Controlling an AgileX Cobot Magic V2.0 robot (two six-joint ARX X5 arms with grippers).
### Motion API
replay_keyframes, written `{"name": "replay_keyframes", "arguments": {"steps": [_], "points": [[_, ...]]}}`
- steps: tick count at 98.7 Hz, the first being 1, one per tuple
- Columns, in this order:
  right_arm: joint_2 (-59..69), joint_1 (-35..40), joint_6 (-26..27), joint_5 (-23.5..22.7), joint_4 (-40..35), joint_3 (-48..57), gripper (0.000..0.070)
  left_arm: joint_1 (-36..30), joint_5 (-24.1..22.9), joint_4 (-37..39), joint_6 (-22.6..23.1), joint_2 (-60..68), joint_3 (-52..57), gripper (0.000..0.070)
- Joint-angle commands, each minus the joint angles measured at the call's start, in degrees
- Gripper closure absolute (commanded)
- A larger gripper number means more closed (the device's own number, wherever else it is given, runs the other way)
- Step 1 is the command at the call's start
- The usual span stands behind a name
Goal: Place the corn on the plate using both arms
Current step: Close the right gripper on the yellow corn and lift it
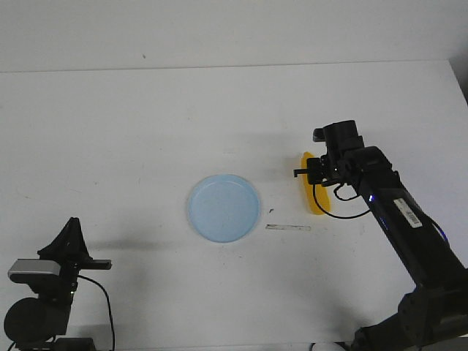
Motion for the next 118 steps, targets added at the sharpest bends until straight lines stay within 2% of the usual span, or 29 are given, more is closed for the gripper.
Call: {"name": "replay_keyframes", "arguments": {"steps": [1, 8, 17, 21, 66, 71, 79, 83, 96, 113, 118], "points": [[2.2, 0.3, -0.5, 0.0, -0.3, 1.1, 0.0270, 0.1, -0.1, 0.9, 0.5, -0.1, 0.5, 0.0698], [3.6, 0.3, -0.9, -0.3, -0.4, 1.1, 0.0234, 0.1, -0.1, 0.9, 0.5, -0.1, 0.5, 0.0698], [5.3, 0.3, -1.8, -1.5, -1.1, 1.1, 0.0120, 0.1, -0.1, 0.9, 0.5, -0.1, 0.5, 0.0698], [6.0, 0.3, -1.8, -1.6, -1.2, 1.1, 0.0095, 0.1, -0.1, 0.9, 0.5, -0.1, 0.5, 0.0698], [12.5, 0.3, -3.3, -1.4, -0.1, 1.0, 0.0095, 0.1, -0.1, 0.9, 0.5, -0.1, 0.5, 0.0698], [13.1, 0.3, -3.2, -1.4, -0.1, 1.0, 0.0123, 0.1, -0.1, 0.9, 0.5, -0.1, 0.5, 0.0698], [13.8, 0.3, -3.2, -1.4, 0.0, 0.9, 0.0235, 0.1, -0.1, 0.9, 0.5, -0.1, 0.5, 0.0698], [13.8, 0.3, -3.2, -1.4, 0.0, 0.9, 0.0268, 0.1, -0.1, 0.9, 0.5, -0.1, 0.5, 0.0698], [13.8, 0.3, -3.2, -1.4, 0.2, 0.9, 0.0289, 0.1, -0.1, 0.9, 0.5, -0.1, 0.5, 0.0698], [13.8, 0.3, -3.1, -1.4, 0.2, 0.9, 0.0364, 0.1, -0.1, 0.9, 0.5, -0.1, 0.5, 0.0698], [13.8, 0.4, -3.1, -1.4, 0.2, 0.9, 0.0367, 0.1, -0.1, 0.8, 0.5, -0.1, 0.5, 0.0698]]}}
